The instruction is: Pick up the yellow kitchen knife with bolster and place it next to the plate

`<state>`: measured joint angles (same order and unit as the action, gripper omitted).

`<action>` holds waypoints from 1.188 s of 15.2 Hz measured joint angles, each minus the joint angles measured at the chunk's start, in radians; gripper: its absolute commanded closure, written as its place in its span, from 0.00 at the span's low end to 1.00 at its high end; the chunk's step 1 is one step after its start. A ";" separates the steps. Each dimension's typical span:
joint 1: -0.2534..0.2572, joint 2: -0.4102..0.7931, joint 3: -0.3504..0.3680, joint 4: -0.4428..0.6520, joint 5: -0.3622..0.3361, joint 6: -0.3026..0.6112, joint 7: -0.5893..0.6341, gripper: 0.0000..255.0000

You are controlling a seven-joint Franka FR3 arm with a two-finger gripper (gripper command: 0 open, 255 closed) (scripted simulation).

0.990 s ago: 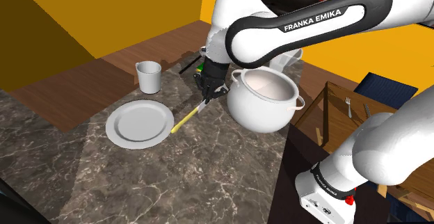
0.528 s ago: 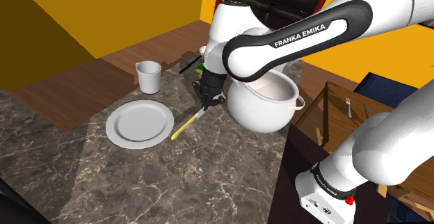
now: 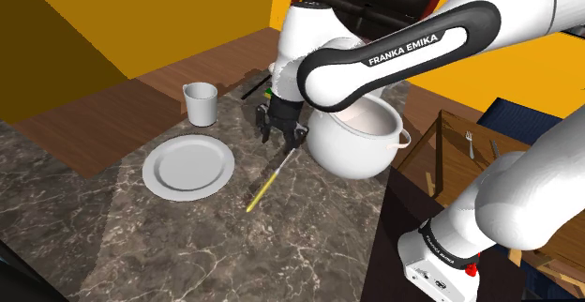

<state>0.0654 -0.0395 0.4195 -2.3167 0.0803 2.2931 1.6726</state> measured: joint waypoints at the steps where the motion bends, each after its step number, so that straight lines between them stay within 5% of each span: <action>1: 0.008 0.015 0.013 0.039 -0.032 -0.063 0.068 0.00; 4: 0.018 0.029 0.026 0.060 -0.063 -0.116 0.146 0.00; 16: 0.021 0.078 0.028 0.022 -0.094 -0.041 0.177 0.00; 17: 0.021 0.079 0.028 0.022 -0.094 -0.041 0.177 1.00; 18: 0.021 0.079 0.028 0.022 -0.094 -0.041 0.177 1.00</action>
<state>0.0863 0.0391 0.4478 -2.2948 -0.0138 2.2523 1.8496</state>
